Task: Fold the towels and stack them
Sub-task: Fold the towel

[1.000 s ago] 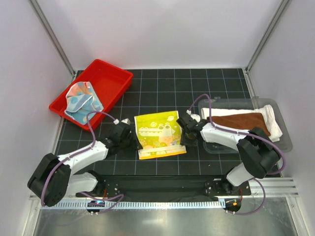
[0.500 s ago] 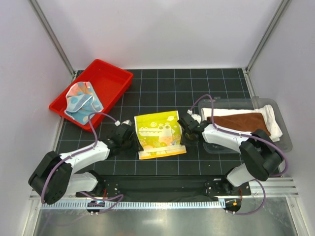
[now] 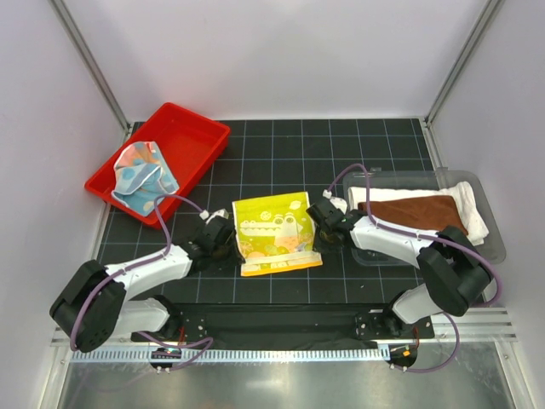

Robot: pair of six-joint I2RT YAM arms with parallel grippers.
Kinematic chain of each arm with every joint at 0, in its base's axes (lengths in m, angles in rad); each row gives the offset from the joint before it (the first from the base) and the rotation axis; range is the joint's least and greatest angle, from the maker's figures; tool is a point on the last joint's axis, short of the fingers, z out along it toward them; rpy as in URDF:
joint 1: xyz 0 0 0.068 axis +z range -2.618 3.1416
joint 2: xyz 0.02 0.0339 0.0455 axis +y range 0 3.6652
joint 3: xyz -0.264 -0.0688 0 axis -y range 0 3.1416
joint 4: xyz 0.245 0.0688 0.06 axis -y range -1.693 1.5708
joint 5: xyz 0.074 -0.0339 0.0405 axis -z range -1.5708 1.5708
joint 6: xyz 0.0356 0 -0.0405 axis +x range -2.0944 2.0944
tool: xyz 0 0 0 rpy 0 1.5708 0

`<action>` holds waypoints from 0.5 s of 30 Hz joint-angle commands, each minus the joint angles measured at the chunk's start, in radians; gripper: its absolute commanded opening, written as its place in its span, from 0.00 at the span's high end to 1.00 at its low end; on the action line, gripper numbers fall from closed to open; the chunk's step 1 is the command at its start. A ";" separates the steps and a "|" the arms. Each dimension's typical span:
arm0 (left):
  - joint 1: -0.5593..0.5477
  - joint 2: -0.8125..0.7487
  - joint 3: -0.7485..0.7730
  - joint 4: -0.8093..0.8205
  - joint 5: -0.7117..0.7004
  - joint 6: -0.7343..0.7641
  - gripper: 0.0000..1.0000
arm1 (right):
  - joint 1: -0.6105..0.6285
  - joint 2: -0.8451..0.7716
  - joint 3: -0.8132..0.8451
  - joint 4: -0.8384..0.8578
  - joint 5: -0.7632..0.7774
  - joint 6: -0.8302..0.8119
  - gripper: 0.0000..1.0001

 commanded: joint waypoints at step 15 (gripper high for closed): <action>-0.015 0.004 0.037 0.002 -0.028 -0.003 0.97 | 0.025 0.023 0.001 0.021 0.021 0.009 0.79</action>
